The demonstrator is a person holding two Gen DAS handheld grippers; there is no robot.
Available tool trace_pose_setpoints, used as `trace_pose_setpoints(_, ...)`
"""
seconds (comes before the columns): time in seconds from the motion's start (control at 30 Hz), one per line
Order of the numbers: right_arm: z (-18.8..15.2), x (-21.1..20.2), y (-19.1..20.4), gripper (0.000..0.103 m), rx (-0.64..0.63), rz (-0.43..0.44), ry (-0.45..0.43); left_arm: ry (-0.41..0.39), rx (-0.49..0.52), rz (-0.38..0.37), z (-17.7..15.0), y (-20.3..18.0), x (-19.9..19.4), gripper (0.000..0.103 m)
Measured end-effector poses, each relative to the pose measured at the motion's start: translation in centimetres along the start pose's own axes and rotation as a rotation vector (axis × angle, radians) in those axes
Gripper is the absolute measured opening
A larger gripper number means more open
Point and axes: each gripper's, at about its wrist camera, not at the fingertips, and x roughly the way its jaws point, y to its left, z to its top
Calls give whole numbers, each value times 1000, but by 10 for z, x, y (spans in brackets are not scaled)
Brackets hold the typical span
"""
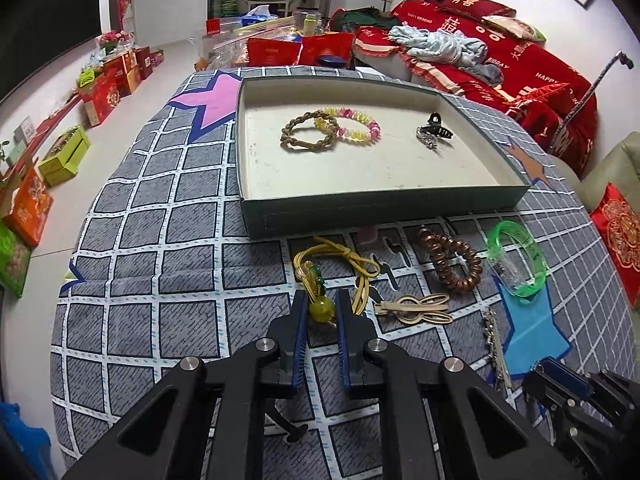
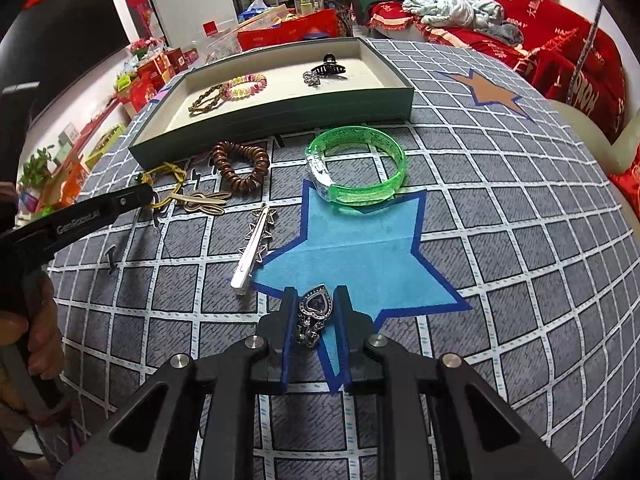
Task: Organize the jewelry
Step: 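Grasp the yellow flower hair tie with the left tool while the right tool grasps the heart ring, then carry both items into the box and open both tools to release them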
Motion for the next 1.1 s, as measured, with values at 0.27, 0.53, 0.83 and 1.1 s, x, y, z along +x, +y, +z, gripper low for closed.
trace_pose_setpoints(0.27, 7, -12, -7, 19, 22, 23, -29, -23, 13, -36, 1, 3, -18, 31)
trace_pose_setpoints(0.53, 21, -27, -12, 19, 50, 61, -67, -70, 18, -75, 10, 4, -41, 31)
trace_pose_setpoints(0.83, 49, -35, -13, 19, 44, 81, -106, -128, 38, -125, 36, -2, -58, 31)
trace_pose_setpoints(1.1, 91, -29, -7, 19, 9, 96, -133, -171, 61, -131, 64, -6, -56, 31)
